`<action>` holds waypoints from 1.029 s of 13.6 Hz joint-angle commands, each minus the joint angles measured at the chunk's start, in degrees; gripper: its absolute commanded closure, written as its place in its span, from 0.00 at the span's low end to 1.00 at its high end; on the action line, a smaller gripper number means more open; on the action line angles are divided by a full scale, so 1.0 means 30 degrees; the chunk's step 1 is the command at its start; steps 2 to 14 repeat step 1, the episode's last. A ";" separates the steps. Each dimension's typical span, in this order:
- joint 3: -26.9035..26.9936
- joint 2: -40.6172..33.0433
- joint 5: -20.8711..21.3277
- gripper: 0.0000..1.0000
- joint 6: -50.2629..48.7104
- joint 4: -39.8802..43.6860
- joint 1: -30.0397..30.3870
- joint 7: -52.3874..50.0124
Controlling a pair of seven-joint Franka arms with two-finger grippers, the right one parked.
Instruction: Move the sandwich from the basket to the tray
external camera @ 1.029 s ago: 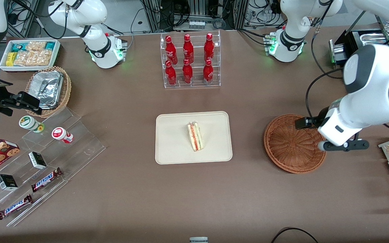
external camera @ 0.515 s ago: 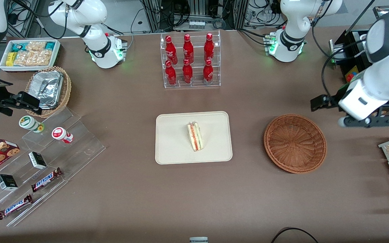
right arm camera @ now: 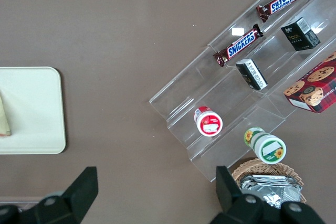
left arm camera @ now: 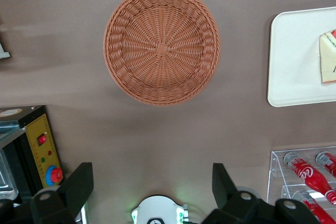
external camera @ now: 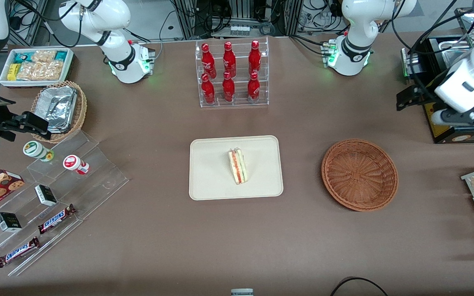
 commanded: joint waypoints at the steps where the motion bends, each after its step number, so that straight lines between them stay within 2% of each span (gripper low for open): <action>1: -0.0213 -0.0511 0.0250 0.00 -0.0233 -0.0667 0.0339 0.0649; 14: -0.0213 -0.0511 0.0250 0.00 -0.0233 -0.0667 0.0339 0.0649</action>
